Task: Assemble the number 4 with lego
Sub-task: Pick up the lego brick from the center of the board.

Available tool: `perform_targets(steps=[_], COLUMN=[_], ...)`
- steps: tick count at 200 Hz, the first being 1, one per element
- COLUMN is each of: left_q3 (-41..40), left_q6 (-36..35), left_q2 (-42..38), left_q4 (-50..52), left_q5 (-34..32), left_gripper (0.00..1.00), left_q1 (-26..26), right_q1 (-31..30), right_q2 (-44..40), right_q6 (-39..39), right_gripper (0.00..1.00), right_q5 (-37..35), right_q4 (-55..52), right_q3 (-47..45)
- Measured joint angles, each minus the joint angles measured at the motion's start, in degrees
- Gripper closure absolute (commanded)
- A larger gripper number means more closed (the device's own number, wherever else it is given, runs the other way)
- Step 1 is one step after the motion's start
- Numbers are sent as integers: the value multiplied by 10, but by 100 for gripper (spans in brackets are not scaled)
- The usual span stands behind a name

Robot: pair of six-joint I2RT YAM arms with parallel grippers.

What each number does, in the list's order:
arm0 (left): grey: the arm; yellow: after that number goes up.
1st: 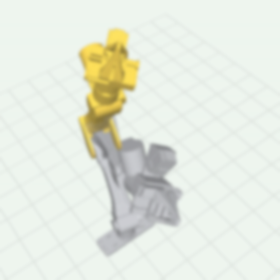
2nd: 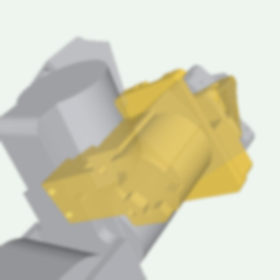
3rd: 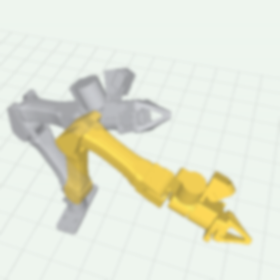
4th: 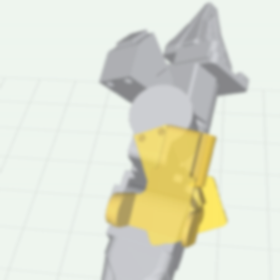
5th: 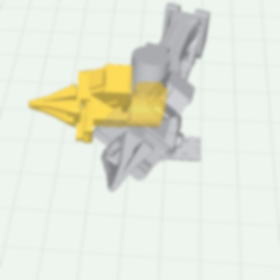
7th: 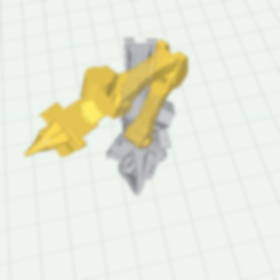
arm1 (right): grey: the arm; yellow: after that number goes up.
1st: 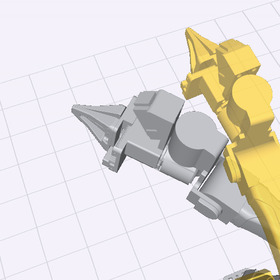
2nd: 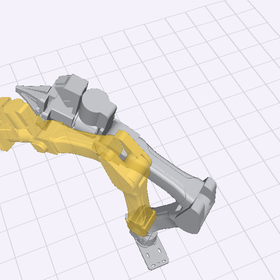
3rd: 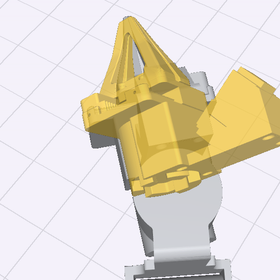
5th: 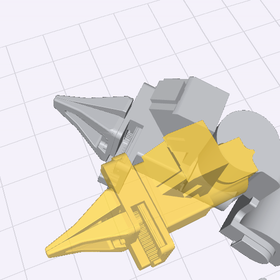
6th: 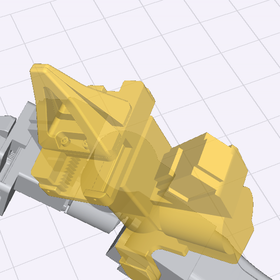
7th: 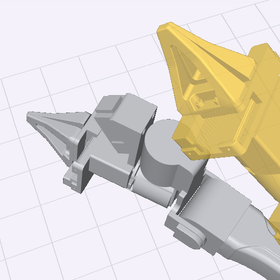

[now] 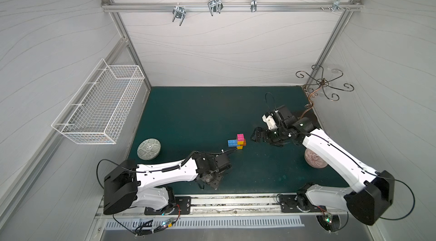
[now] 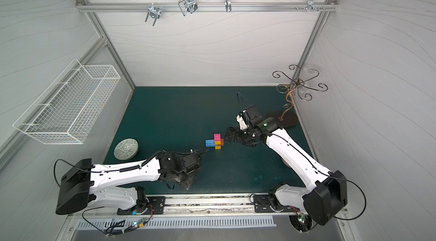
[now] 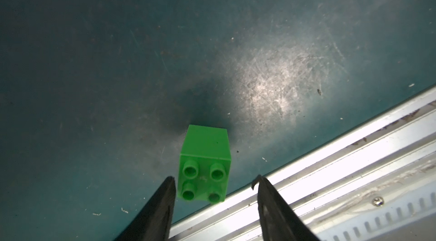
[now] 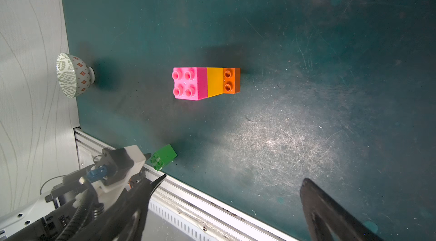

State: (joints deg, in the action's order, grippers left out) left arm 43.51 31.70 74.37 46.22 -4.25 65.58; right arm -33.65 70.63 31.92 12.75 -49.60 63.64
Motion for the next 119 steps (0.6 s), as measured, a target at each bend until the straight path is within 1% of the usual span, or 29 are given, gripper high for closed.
perform_targets(steps=[119], left_q3=[0], left_q6=[-13], left_q2=[12], left_q4=[-2], left_q5=[10], left_gripper=[53], left_q1=[-24], right_q1=[2], right_q2=[0], right_q6=[0], right_gripper=[1], right_q5=[0], right_q4=[0], right_q3=[0])
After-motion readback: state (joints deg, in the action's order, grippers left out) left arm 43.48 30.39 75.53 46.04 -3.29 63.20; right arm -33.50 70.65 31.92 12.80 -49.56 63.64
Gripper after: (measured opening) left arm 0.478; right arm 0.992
